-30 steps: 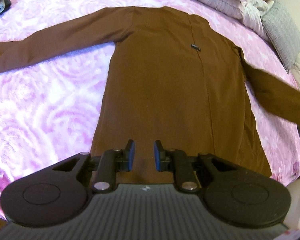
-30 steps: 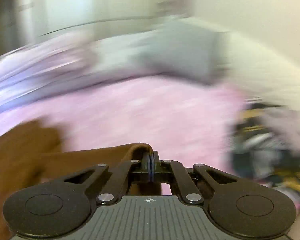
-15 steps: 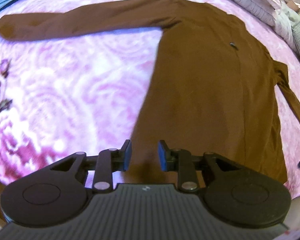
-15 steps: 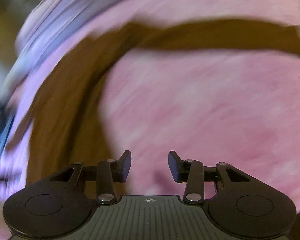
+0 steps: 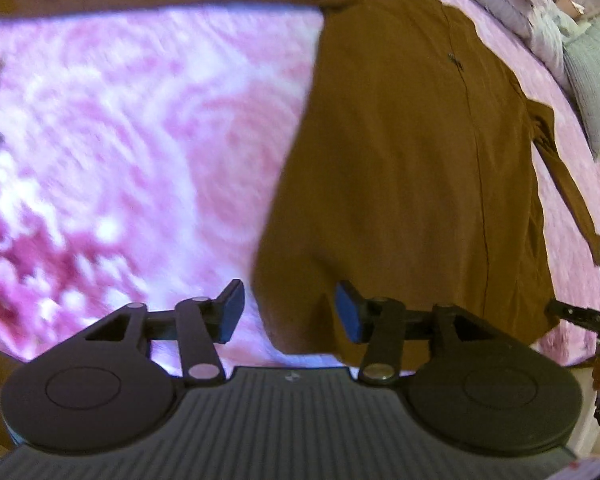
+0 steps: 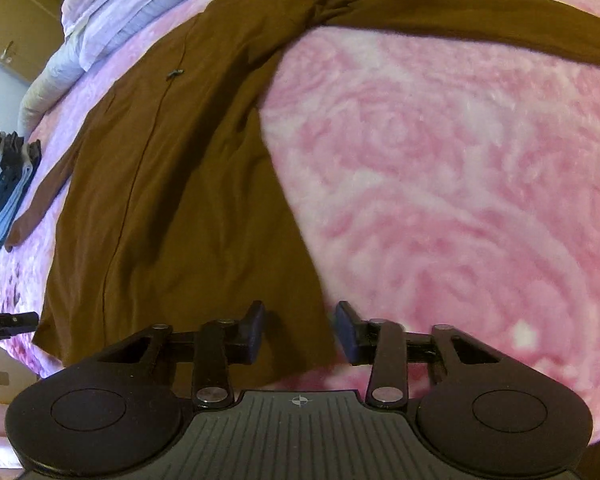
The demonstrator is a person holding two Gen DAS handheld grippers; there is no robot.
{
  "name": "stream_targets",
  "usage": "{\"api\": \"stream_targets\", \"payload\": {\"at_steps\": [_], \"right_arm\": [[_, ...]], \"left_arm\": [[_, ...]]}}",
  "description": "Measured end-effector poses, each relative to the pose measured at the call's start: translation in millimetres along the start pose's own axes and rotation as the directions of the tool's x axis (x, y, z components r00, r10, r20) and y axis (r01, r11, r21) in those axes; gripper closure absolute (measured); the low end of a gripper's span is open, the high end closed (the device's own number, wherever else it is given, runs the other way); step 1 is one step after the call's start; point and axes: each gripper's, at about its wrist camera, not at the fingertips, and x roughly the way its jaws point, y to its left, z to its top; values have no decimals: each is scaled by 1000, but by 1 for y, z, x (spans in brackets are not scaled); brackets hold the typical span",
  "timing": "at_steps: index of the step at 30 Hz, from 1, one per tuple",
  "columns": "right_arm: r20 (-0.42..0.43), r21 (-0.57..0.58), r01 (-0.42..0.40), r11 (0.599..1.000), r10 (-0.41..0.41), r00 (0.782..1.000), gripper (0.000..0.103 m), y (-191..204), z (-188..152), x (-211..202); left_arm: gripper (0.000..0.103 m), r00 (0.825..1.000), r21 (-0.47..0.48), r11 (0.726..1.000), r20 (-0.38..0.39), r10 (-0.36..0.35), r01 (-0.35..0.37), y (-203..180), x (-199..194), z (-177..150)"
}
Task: Fold large clothes
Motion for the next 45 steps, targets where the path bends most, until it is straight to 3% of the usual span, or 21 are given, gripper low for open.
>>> {"api": "stream_targets", "payload": {"at_steps": [1, 7, 9, 14, 15, 17, 19, 20, 24, 26, 27, 28, 31, 34, 36, 38, 40, 41, 42, 43, 45], "right_arm": [[-18, 12, -12, 1000, 12, 1000, 102, 2, -1, 0], [6, 201, -203, 958, 206, 978, 103, 11, -23, -46], [0, 297, -189, 936, 198, 980, 103, 5, -38, -55], [15, 571, -84, 817, 93, 996, 103, -27, -76, -39], [3, 579, -46, 814, 54, 999, 102, -26, -77, -32], [-74, 519, 69, 852, -36, 997, 96, -16, -72, -19], [-150, 453, 185, 872, -130, 980, 69, -5, -65, -13], [-164, 415, 221, 883, -166, 972, 66, -1, -63, -14], [-141, 356, 325, 876, -294, 946, 58, 10, -52, -25], [-130, 374, 348, 860, -323, 937, 58, 11, -45, -27], [-121, 392, 355, 849, -335, 934, 57, 10, -43, -28], [-115, 406, 356, 842, -339, 934, 57, 11, -40, -27], [-105, 414, 349, 841, -336, 936, 57, 16, -21, -18], [-117, 368, 359, 858, -340, 933, 57, 34, -11, -7], [-134, 331, 370, 868, -345, 929, 57, 43, -10, -1], [-148, 309, 381, 872, -351, 924, 57, 49, -8, 6], [-160, 311, 391, 867, -357, 920, 57, 54, -6, 14], [-166, 299, 397, 868, -362, 917, 57, 57, -4, 16], [-168, 294, 401, 868, -366, 915, 57, 60, -2, 19], [-168, 289, 402, 869, -368, 915, 57, 62, 0, 20], [-164, 271, 410, 871, -378, 911, 57, 69, 6, 23]], "left_arm": [[98, 1000, 8, 1000, -10, -17, 17, -1, 5, -2], [100, 994, 64, 995, 75, -82, 78, 3, -38, -6], [100, 990, 30, 994, 97, -105, 103, 15, -55, -4], [99, 993, 70, 992, 38, -108, 106, 17, -40, -5], [98, 995, 85, 992, 21, -98, 96, 17, -31, -9], [93, 998, 104, 992, -26, -64, 66, 20, -17, -18], [86, 997, 103, 993, -53, -55, 60, 27, -16, -24], [84, 997, 100, 993, -50, -59, 64, 32, -21, -24], [76, 998, 100, 995, 68, 9, -16, 64, -52, 1], [73, 983, 104, 989, 158, 89, -106, 85, -64, 24], [72, 967, 128, 976, 209, 147, -176, 95, -68, 38], [69, 949, 158, 959, 252, 190, -234, 102, -71, 51], [60, 875, 263, 867, 369, 314, -423, 125, -68, 83], [60, 809, 370, 735, 415, 417, -569, 153, -47, 108], [59, 757, 452, 610, 453, 471, -651, 168, -31, 117], [59, 701, 528, 463, 495, 513, -712, 180, -14, 119], [56, 668, 597, 326, 542, 510, -733, 196, 0, 121], [57, 661, 625, 266, 568, 490, -734, 198, 4, 121], [80, 674, 652, 245, 560, 482, -717, 202, 5, 127], [98, 705, 680, 264, 521, 482, -684, 202, 4, 133], [100, 765, 688, 367, 447, 464, -626, 202, -13, 143]]}}
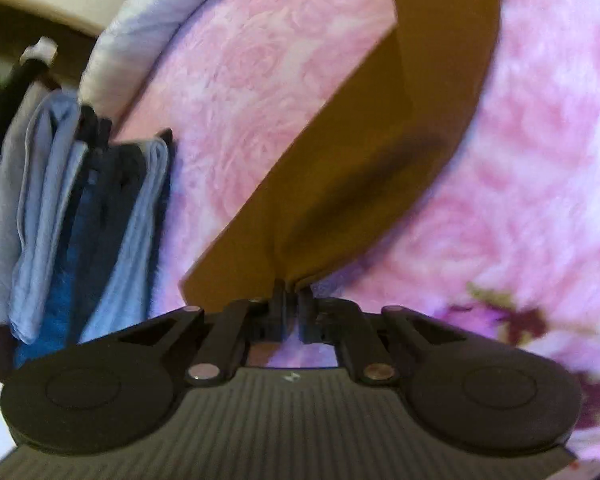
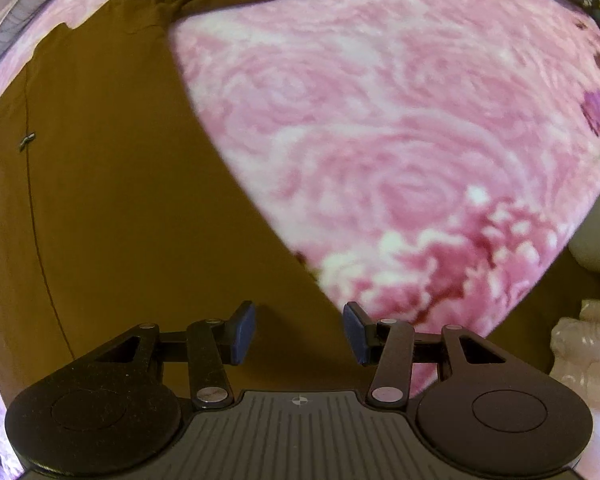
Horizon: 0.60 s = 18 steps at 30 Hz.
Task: Fold large clothes
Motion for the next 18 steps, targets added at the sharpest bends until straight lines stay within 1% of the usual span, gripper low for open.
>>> {"api": "stream_targets", "payload": {"at_steps": [1, 2, 3, 4, 5, 6, 7, 8, 9, 10, 11, 12, 13, 14, 15, 16, 17, 18], "right_arm": [[4, -8, 3, 1000, -3, 1000, 57, 4, 2, -1], [7, -24, 4, 1000, -3, 1000, 57, 6, 4, -2], [14, -31, 3, 1000, -2, 1000, 57, 10, 6, -3], [23, -37, 2, 999, -1, 1000, 57, 12, 7, -4], [28, -50, 2, 999, -1, 1000, 57, 14, 9, -5], [30, -51, 4, 999, -3, 1000, 57, 17, 10, -4], [29, -48, 8, 999, -7, 1000, 57, 19, 11, -3], [26, -61, 7, 998, -6, 1000, 57, 18, 12, -3], [23, -60, 8, 998, -7, 1000, 57, 19, 13, -1], [21, -59, 9, 998, -7, 1000, 57, 21, 13, 0], [20, -71, 7, 997, -6, 1000, 57, 23, 13, 2], [20, -79, 5, 997, -4, 1000, 57, 26, 13, 3], [20, -89, 6, 996, -4, 1000, 57, 28, 13, 4], [18, -111, 5, 994, -4, 1000, 57, 30, 13, 5], [17, -126, 3, 992, -1, 1000, 57, 32, 12, 5], [17, -136, 4, 991, -2, 1000, 57, 32, 13, 6], [20, -141, 10, 990, -8, 1000, 57, 32, 13, 5], [22, -139, 17, 990, -14, 1000, 57, 31, 13, 7]], "left_arm": [[100, 997, -80, 994, 0, -74, 74, 14, -9, 1], [100, 983, -206, 961, 11, -186, 184, 34, -21, 2], [100, 942, -382, 863, 75, -326, 329, 61, -36, 0], [100, 886, -524, 722, 161, -436, 451, 85, -48, -8], [100, 822, -623, 562, 260, -507, 544, 108, -58, -17], [100, 798, -697, 436, 341, -497, 570, 127, -70, -29], [100, 790, -755, 327, 390, -473, 569, 143, -75, -41], [99, 776, -803, 188, 441, -451, 566, 158, -76, -56], [96, 771, -838, 39, 481, -417, 544, 171, -71, -75], [91, 793, -869, -70, 478, -378, 491, 180, -63, -92], [90, 828, -898, -130, 439, -350, 421, 186, -54, -109], [83, 873, -937, -126, 350, -340, 326, 188, -44, -124], [82, 896, -959, -109, 282, -343, 261, 187, -37, -134], [81, 903, -972, -87, 234, -360, 217, 183, -28, -143], [78, 905, -983, -65, 183, -385, 172, 176, -22, -151], [75, 903, -988, -57, 153, -403, 142, 168, -19, -155], [72, 897, -989, -55, 148, -417, 138, 159, -18, -159], [69, 891, -987, -58, 161, -425, 150, 147, -18, -157]]}}
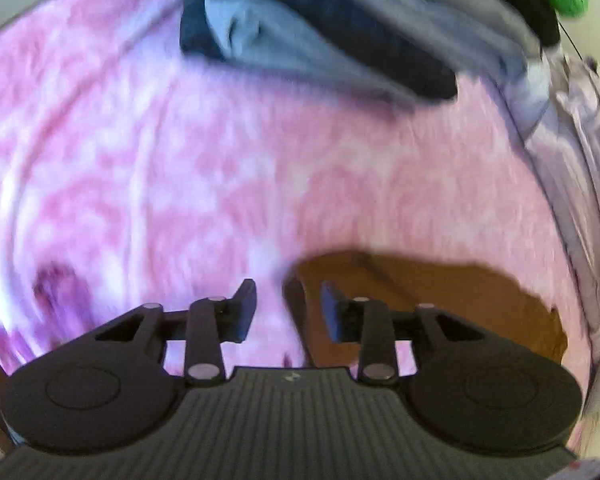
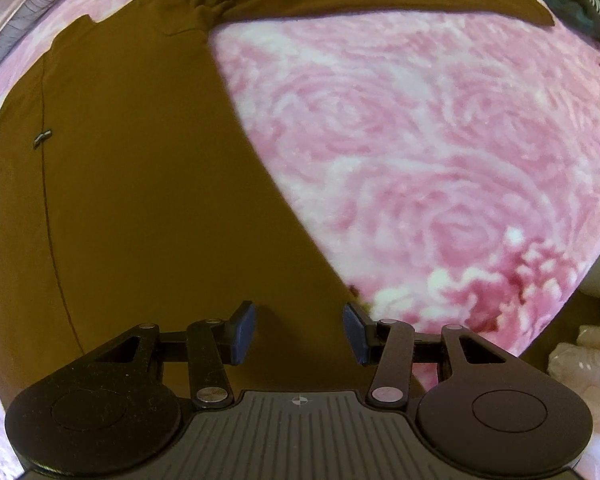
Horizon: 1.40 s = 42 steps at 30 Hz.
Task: Fold large clothes
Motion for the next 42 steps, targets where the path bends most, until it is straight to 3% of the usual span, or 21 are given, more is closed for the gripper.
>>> {"api": "stream_targets", "payload": {"at_steps": [4, 8, 11, 12, 13, 14, 17, 19, 21, 22, 23, 25, 26, 27, 29, 31, 32, 35, 36, 38, 42], "right_arm": [[-14, 29, 20, 999, -20, 1000, 57, -5, -1, 3], [-25, -1, 24, 1000, -24, 999, 57, 4, -4, 5], [-25, -51, 23, 998, -24, 999, 57, 13, -3, 8], [-26, -58, 21, 998, -23, 999, 57, 16, -4, 8], [-28, -61, 18, 998, -20, 999, 57, 17, -4, 9], [-32, -78, 16, 997, -19, 999, 57, 18, -4, 9], [-36, -101, 23, 995, -26, 999, 57, 21, -5, 11], [-39, -106, 27, 994, -31, 999, 57, 23, -3, 15], [-44, -109, 26, 994, -31, 999, 57, 23, -2, 16], [-45, -111, 26, 993, -31, 998, 57, 23, -1, 16], [-44, -117, 27, 993, -32, 999, 57, 23, -2, 16], [-45, -113, 27, 993, -33, 998, 57, 23, 0, 17], [-45, -106, 28, 994, -33, 998, 57, 23, 0, 18], [-45, -103, 30, 994, -35, 998, 57, 23, 0, 19], [-43, -118, 36, 992, -42, 998, 56, 24, -1, 21], [-40, -124, 41, 991, -46, 998, 54, 26, -1, 23], [-40, -127, 42, 991, -47, 998, 54, 27, -1, 23], [-45, -140, 42, 989, -49, 998, 53, 27, -1, 24], [-47, -139, 43, 989, -50, 998, 53, 28, -1, 24], [-52, -143, 47, 989, -55, 997, 52, 29, 0, 25], [-54, -164, 49, 985, -59, 997, 51, 31, 0, 26]], "left_arm": [[35, 997, -9, 997, 9, -79, 79, -10, 11, -30], [37, 999, -24, 999, 22, -44, 45, -16, 31, -48], [46, 999, -50, 999, 48, -17, 19, -16, 43, -49], [62, 997, -16, 1000, 72, -6, 7, -22, 44, -48], [92, 996, 45, 999, 94, -4, -1, -28, 43, -47], [103, 994, 102, 995, 106, 4, -15, -35, 44, -48], [103, 978, 299, 949, 206, 40, -101, -57, 30, -48], [103, 931, 485, 857, 364, -16, -174, -79, 4, -58], [103, 880, 632, 726, 468, -79, -271, -97, -21, -72], [103, 862, 688, 646, 499, -89, -331, -103, -30, -82], [103, 850, 750, 529, 518, -97, -397, -107, -37, -96], [98, 855, 822, 321, 514, -67, -470, -104, -37, -122], [97, 870, 846, 255, 492, -34, -468, -97, -35, -134], [93, 892, 864, 240, 453, 15, -443, -86, -32, -143], [93, 915, 860, 312, 386, 116, -403, -62, -25, -152], [87, 934, 762, 540, 293, 206, -358, -38, -23, -148], [83, 950, 652, 692, 236, 205, -311, -26, -26, -142], [66, 984, 278, 953, 163, 77, -120, -1, -33, -121], [56, 987, 141, 989, 162, 18, -42, 9, -34, -114], [52, 977, -134, 986, 203, -68, 96, 30, -32, -96], [51, 941, -517, 795, 277, -194, 316, 52, -16, -76]]}}
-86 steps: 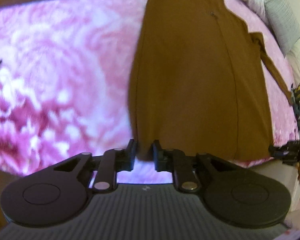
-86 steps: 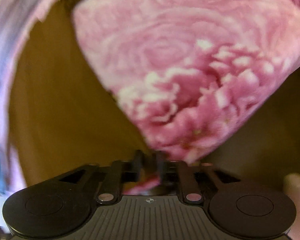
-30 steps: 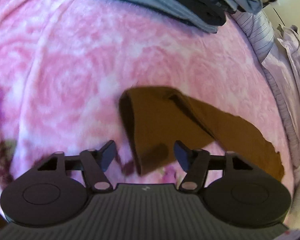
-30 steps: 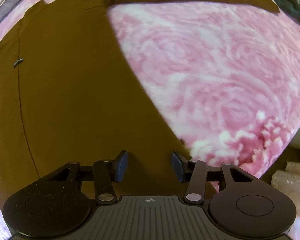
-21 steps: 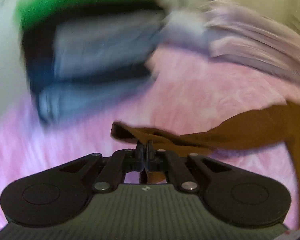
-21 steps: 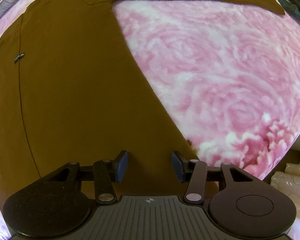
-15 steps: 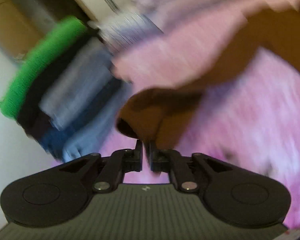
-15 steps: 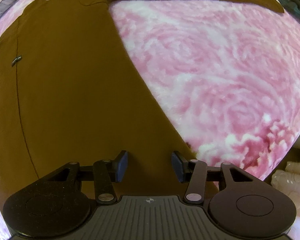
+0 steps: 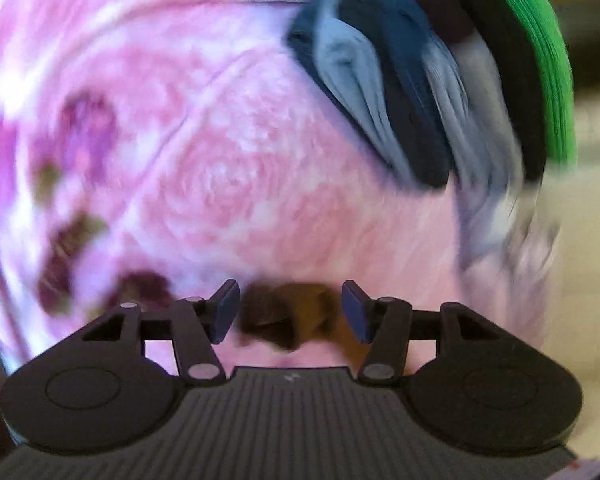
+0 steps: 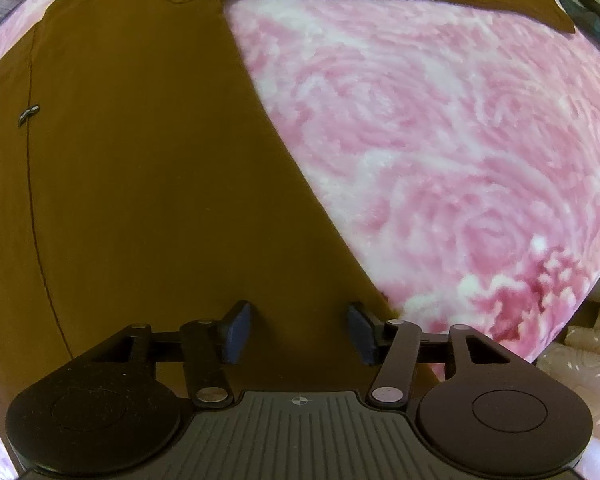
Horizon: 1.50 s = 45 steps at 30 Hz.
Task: Fold large clothes
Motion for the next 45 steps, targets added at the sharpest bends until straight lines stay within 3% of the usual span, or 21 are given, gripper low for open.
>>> {"api": "stream_targets", "payload": {"at_steps": [5, 7, 12, 17, 18, 19, 21, 23, 26, 28, 29, 31, 32, 33, 35, 37, 38, 40, 41, 43, 45], "right_arm": [[9, -6, -1, 1000, 1, 1000, 49, 0, -3, 1], [10, -9, -1, 1000, 1, 1000, 48, 0, -5, 1], [21, -9, -5, 1000, 5, 1000, 46, -2, -9, 2], [34, -14, -7, 1000, 8, 999, 45, 1, -16, 2], [36, -15, -9, 1000, 9, 999, 45, 1, -17, 2], [38, -16, -10, 1000, 10, 999, 45, 0, -19, 2], [43, -18, -11, 1000, 12, 999, 45, 0, -21, 2], [48, -19, -11, 1000, 12, 999, 45, 0, -23, 2], [53, -18, -9, 1000, 10, 999, 45, 3, -27, 3], [50, -18, -7, 1000, 8, 999, 45, 3, -29, 4], [48, -16, -6, 1000, 7, 999, 45, 2, -29, 4], [49, -15, -6, 1000, 7, 999, 45, 3, -29, 4], [48, -14, -6, 1000, 6, 999, 45, 3, -30, 4], [51, -13, -6, 1000, 7, 999, 45, 5, -25, 3], [57, -7, -6, 1000, 7, 998, 44, 6, -27, 4], [64, 23, -6, 1000, 4, 998, 43, 12, -12, 2], [66, 23, -6, 1000, 4, 998, 43, 13, -13, 2], [63, 22, -7, 1000, 6, 998, 42, 13, -13, 2], [61, 23, -11, 1000, 9, 998, 42, 12, -13, 2], [58, 23, -15, 1000, 13, 998, 42, 8, -6, 1], [58, 21, -11, 1000, 10, 998, 41, 9, -6, 1]], "left_arm": [[50, 998, -185, 983, -60, -12, 1, -8, 12, 4], [37, 995, -241, 971, -98, -29, 4, -12, 13, 1], [31, 990, -320, 947, -143, -5, -41, -16, 34, 1], [36, 979, -400, 902, -177, 96, -161, 2, 59, 3], [48, 978, -397, 902, -180, 105, -170, 3, 62, 1], [71, 978, -382, 908, -179, 111, -173, 3, 64, -1], [98, 976, -284, 943, -182, 123, -172, -4, 65, -6], [100, 978, -182, 969, -152, 140, -167, -15, 58, -13], [101, 990, 156, 980, -37, 133, -126, -57, 40, -20], [101, 996, 436, 897, 64, 55, -77, -97, 23, -31], [101, 993, 590, 804, 120, 3, -74, -118, 13, -41], [101, 975, 850, 520, 180, -132, -87, -148, -12, -73], [101, 972, 912, 400, 166, -168, -87, -153, -20, -86], [100, 977, 941, 318, 164, -137, -114, -153, -21, -96], [92, 979, 948, 252, 205, -10, -196, -138, -10, -101], [79, 949, 928, 214, 280, 145, -307, -104, 6, -94], [79, 920, 901, 223, 324, 220, -371, -89, 13, -87], [81, 880, 829, 338, 335, 337, -445, -59, 17, -63], [81, 883, 788, 424, 311, 351, -446, -49, 10, -51], [81, 928, 708, 604, 225, 296, -365, -41, -2, -36], [81, 961, 638, 719, 164, 223, -276, -42, -6, -27]]}}
